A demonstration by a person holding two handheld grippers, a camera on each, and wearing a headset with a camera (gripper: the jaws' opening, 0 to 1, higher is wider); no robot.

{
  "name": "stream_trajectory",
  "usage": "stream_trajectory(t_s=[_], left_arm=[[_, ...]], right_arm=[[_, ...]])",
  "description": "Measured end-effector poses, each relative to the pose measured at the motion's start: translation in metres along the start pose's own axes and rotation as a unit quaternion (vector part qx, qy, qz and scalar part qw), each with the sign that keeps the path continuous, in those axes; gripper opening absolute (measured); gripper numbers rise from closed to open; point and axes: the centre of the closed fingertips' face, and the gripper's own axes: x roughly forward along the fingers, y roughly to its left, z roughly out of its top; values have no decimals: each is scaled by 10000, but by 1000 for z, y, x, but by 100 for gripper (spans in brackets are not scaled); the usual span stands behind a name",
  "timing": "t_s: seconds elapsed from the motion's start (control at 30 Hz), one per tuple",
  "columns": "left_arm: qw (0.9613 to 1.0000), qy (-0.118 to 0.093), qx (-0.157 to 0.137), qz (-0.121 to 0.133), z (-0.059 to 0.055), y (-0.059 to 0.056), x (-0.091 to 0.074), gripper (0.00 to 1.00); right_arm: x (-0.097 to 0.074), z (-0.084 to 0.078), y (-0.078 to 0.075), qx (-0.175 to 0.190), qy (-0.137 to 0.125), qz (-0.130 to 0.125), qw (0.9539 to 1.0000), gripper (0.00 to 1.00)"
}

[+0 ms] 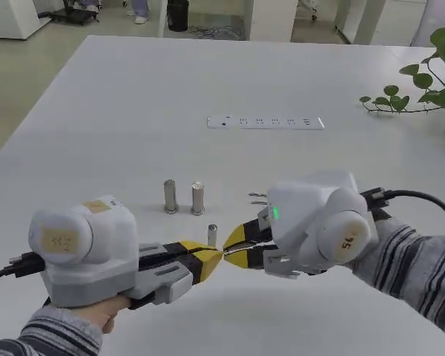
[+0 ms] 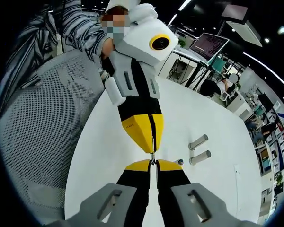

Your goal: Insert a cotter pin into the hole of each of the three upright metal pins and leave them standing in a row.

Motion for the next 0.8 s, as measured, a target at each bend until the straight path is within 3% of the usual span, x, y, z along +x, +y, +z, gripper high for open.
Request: stream_trajectory(t_s=[0.27,0.53,0.67,0.8], left_arm=[[9956,327,817,-327,-11,-9,3,0],[9894,549,1199,-605,-18,-17,4,0],[9876,641,1332,-533,-21,-14,3,0],[9892,531,1323,-326,-17,-11,5,0]], right_arm=[[1,-4,14,4,43,352,9994,0],[-1,-7,26,28,51,687,9976,0],[-3,-7,25,55,60,679,9977,0],[-3,-8,20,17,150,603,9981,0]])
